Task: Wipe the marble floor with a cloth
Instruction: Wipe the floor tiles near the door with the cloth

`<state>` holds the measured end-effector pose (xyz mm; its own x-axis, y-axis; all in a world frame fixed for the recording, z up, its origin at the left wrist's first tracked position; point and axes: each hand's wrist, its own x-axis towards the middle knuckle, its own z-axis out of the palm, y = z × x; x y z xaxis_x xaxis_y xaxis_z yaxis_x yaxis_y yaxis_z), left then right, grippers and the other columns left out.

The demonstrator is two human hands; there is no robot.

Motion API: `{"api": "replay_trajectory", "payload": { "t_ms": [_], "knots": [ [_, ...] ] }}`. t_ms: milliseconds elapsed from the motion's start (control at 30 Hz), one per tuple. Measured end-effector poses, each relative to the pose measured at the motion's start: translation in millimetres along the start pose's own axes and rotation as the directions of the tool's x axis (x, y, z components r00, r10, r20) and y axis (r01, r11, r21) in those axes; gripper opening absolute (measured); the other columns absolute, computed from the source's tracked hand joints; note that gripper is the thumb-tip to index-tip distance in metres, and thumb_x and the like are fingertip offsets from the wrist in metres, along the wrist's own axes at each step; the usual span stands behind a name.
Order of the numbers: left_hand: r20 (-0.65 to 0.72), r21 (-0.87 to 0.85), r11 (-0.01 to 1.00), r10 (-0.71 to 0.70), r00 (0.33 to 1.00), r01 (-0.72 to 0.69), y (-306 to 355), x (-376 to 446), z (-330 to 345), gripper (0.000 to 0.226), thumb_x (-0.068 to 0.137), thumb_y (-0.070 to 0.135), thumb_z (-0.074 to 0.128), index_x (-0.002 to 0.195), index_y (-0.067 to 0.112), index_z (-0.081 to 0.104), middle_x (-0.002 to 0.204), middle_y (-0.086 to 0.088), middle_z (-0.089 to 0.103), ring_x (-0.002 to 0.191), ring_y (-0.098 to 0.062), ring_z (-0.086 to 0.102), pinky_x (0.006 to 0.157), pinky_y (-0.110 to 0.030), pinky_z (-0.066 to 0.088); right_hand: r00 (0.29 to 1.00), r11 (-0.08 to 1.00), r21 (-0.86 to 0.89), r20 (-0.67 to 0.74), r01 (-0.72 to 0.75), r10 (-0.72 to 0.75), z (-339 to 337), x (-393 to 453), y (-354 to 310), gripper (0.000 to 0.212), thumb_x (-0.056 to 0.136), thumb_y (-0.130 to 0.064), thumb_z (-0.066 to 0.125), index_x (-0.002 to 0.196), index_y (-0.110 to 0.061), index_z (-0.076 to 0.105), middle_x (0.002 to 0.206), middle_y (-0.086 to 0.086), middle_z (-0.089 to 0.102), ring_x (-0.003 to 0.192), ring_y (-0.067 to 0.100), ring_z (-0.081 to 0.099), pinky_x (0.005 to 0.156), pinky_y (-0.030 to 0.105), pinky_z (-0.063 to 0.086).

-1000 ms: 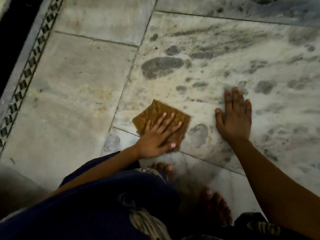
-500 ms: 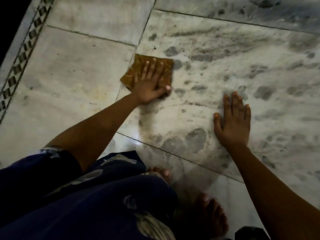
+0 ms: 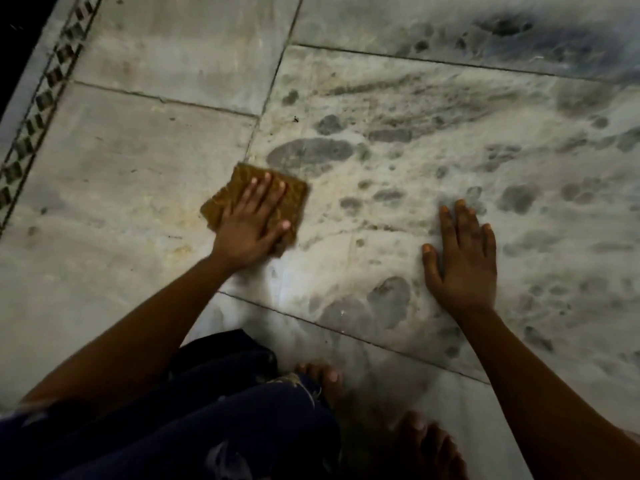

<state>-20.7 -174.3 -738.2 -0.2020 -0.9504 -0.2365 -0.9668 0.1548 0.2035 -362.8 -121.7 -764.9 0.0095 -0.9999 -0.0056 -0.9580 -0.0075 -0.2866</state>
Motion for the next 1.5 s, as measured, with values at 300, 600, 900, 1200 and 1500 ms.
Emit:
{"api": "replay_trajectory", "payload": {
  "t_ms": [300, 600, 900, 1200, 1500],
  "knots": [
    [0.01, 0.029, 0.999, -0.046, 0.999, 0.046, 72.8, 179.7, -32.4, 0.07, 0.092, 0.06, 0.032, 0.149, 0.031, 0.002, 0.159, 0.002, -0.003, 0.146, -0.02, -0.005, 0.114, -0.049, 0.002, 1.0, 1.0, -0.012, -0.006, -0.002, 0.002, -2.0, 0.2, -0.2, 0.063, 0.092, -0.041, 0.031, 0.147, -0.011, 0.027, 0.154, 0.014, 0.023, 0.142, 0.025, 0.022, 0.115, 0.041, 0.012],
    [0.093, 0.132, 0.912, 0.379, 0.921, -0.388, 137.2, 90.7, 3.6, 0.078, 0.083, 0.068, 0.018, 0.15, 0.029, 0.01, 0.159, -0.001, 0.008, 0.146, -0.021, 0.005, 0.11, -0.047, 0.014, 1.0, 1.0, -0.025, -0.001, 0.011, -0.011, -1.8, -0.1, -0.3, 0.063, 0.09, -0.041, 0.033, 0.145, -0.01, 0.032, 0.152, 0.015, 0.027, 0.139, 0.027, 0.027, 0.114, 0.04, 0.012],
    [-0.023, 0.051, 0.964, 0.262, 0.965, -0.261, 45.4, -63.8, 33.4, 0.071, 0.083, 0.075, 0.022, 0.146, 0.044, 0.011, 0.157, -0.01, 0.001, 0.142, -0.017, -0.008, 0.107, -0.06, 0.014, 1.0, 0.999, -0.032, 0.004, 0.017, -0.017, -0.4, -1.6, 0.2, 0.063, 0.093, -0.043, 0.028, 0.146, -0.009, 0.03, 0.153, 0.014, 0.024, 0.141, 0.026, 0.025, 0.115, 0.039, 0.01],
    [-0.083, -0.046, 0.998, -0.049, 0.995, 0.046, 62.9, 107.9, -16.8, 0.06, 0.093, 0.052, 0.039, 0.147, 0.033, 0.02, 0.158, -0.004, 0.013, 0.145, -0.025, 0.006, 0.111, -0.051, 0.011, 1.0, 1.0, -0.021, 0.015, 0.008, -0.008, -1.6, -0.4, 0.4, 0.062, 0.093, -0.042, 0.029, 0.146, -0.009, 0.03, 0.153, 0.015, 0.025, 0.14, 0.026, 0.026, 0.114, 0.039, 0.011],
    [-0.107, -0.164, 0.908, 0.372, 0.922, -0.386, 117.5, 42.5, 21.5, 0.05, 0.093, 0.043, 0.031, 0.137, 0.024, 0.046, 0.151, -0.006, 0.032, 0.141, -0.024, 0.024, 0.105, -0.036, 0.013, 1.0, 1.0, 0.005, 0.032, -0.001, 0.001, -4.7, -4.1, -2.5, 0.06, 0.094, -0.04, 0.023, 0.145, -0.009, 0.032, 0.152, 0.014, 0.027, 0.14, 0.027, 0.027, 0.114, 0.039, 0.01]
  ]
}}
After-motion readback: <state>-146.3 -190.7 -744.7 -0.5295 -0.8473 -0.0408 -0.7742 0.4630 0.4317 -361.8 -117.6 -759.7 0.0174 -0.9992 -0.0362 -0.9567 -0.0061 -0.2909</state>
